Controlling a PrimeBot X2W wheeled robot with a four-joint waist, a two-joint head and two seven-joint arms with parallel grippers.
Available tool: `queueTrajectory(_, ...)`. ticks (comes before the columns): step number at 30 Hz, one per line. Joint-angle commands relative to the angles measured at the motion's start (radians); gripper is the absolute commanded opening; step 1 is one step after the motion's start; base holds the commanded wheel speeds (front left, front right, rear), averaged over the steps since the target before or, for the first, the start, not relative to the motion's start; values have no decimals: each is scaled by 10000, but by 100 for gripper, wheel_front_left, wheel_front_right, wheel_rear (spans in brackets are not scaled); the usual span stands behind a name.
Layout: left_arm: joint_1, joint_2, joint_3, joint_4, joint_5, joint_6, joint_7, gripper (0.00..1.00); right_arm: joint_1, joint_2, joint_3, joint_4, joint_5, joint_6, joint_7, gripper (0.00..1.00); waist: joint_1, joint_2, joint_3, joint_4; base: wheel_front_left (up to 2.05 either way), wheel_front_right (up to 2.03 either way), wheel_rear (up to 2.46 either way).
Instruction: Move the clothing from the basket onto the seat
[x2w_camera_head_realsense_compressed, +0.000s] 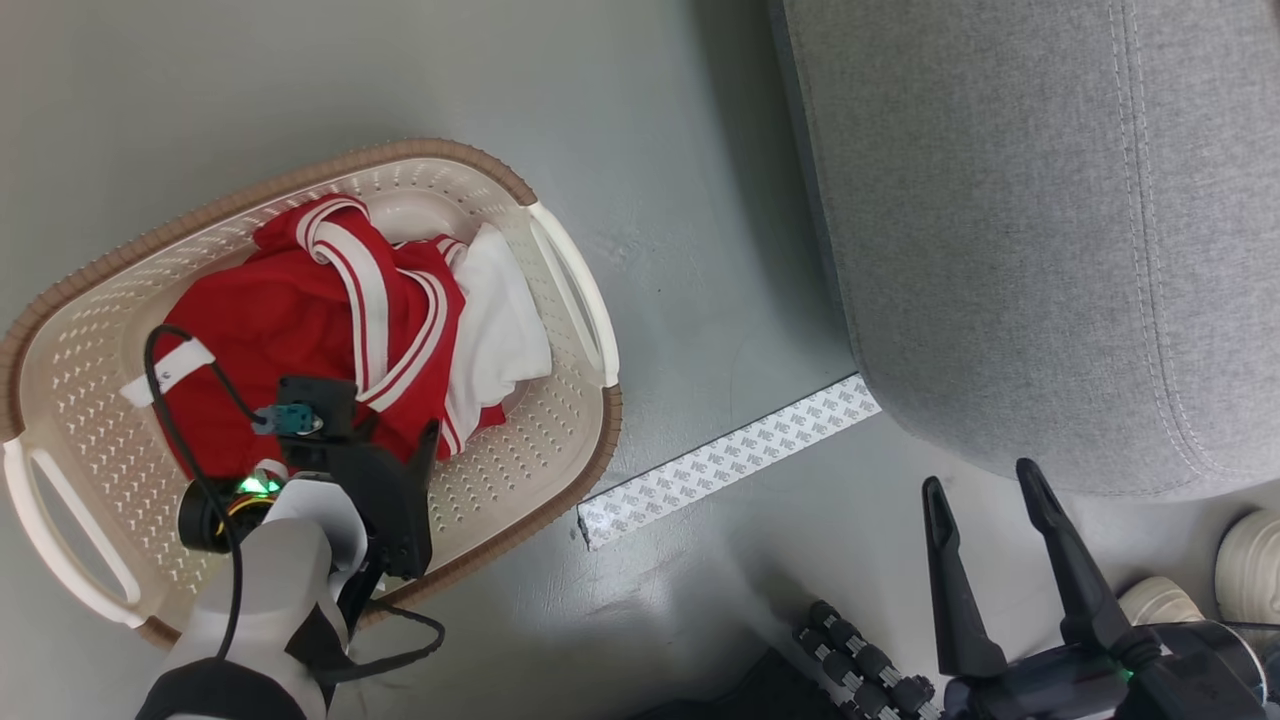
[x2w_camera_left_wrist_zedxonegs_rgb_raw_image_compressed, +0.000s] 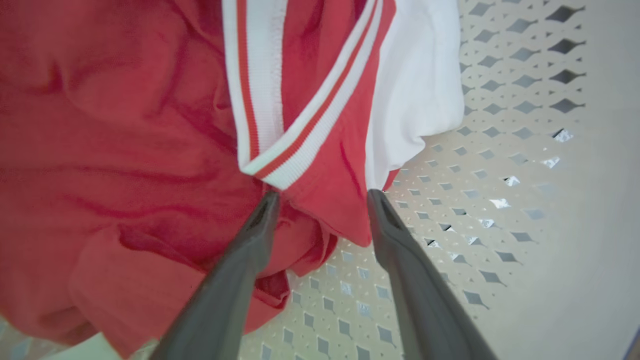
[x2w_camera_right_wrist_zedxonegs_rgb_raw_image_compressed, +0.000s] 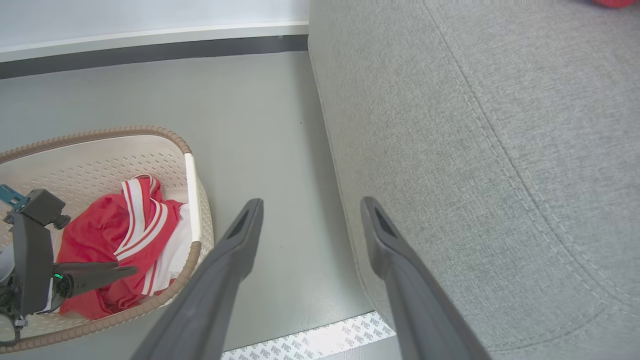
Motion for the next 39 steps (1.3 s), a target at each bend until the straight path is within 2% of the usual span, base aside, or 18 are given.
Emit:
queueTrajectory(1, 138, 25, -115, 16, -107, -19, -58, 14, 185, 36, -61, -56, -68, 1, 43, 100, 1, 0, -1, 27, 0, 0, 0)
queueTrajectory(2, 166, 16, -223, -48, -156, -19, -60, 0, 197, 36, -66, -105, -93, 1, 88, 100, 1, 0, -6, 31, 0, 0, 0)
queueTrajectory(8, 200, 20, -910, -450, -716, -30, -63, 0, 62, 36, 40, -255, -148, 1, 207, 100, 1, 0, -42, 83, 0, 0, 0)
queueTrajectory(16, -5, 84, -1097, -214, -1019, -32, -590, 0, -973, 34, 452, 272, -63, 1, 64, 100, 1, 0, -455, 45, 0, 0, 0)
queueTrajectory(25, 883, 16, -1454, -413, -1428, -33, -1110, 0, -2338, 23, 863, 2060, 207, 1, -94, 100, 1, 0, -2588, 519, 0, 0, 0)
queueTrajectory(33, 2046, 3, -2054, -1153, -1914, -28, -1074, 0, -2576, -25, 1018, 3944, 257, 1, -84, 100, 1, 0, -5328, 1081, 0, 0, 0)
queueTrajectory(39, 3075, -4, -2578, -2421, -2820, 453, -596, 0, -1995, -37, 895, 4491, 468, 1, 42, 100, 1, 0, -7156, 1869, 0, 0, 0)
